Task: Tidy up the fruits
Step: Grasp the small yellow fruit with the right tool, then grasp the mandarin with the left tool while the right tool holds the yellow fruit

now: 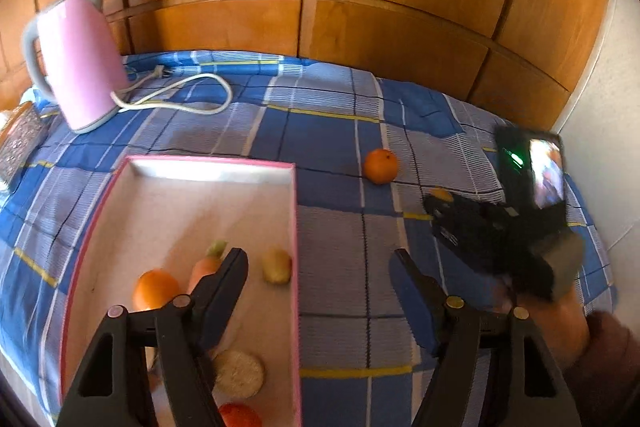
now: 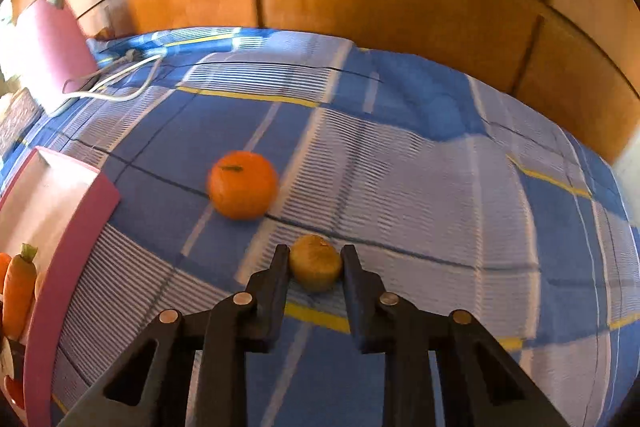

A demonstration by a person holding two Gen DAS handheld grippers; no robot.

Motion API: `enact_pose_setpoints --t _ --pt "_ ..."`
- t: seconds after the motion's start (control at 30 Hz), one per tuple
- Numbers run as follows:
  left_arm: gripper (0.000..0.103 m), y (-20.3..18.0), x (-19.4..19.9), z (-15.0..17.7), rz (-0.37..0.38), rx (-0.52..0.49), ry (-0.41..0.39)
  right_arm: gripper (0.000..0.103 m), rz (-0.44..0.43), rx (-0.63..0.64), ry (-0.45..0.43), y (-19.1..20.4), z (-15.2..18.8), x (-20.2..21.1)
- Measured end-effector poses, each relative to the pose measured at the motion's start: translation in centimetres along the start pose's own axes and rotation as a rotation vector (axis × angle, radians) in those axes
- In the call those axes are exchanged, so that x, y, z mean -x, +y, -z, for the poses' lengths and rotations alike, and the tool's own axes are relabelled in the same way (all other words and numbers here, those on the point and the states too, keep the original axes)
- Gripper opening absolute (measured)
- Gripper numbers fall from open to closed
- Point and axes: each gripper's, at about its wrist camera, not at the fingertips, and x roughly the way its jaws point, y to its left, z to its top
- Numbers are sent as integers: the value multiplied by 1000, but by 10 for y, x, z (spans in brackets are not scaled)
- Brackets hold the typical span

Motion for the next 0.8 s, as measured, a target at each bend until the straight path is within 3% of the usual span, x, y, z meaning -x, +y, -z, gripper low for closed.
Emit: enact_pose_setpoints --t 0.17,0.3,0.8 --pt "72 -10 -24 -19 26 -2 36 26 50 -25 -1 -28 19 12" --pt "72 -22 -47 -35 45 -8 63 26 30 -63 -8 -45 27 17" --pt "71 -56 -132 -73 23 -43 143 26 8 -76 -20 -49 31 18"
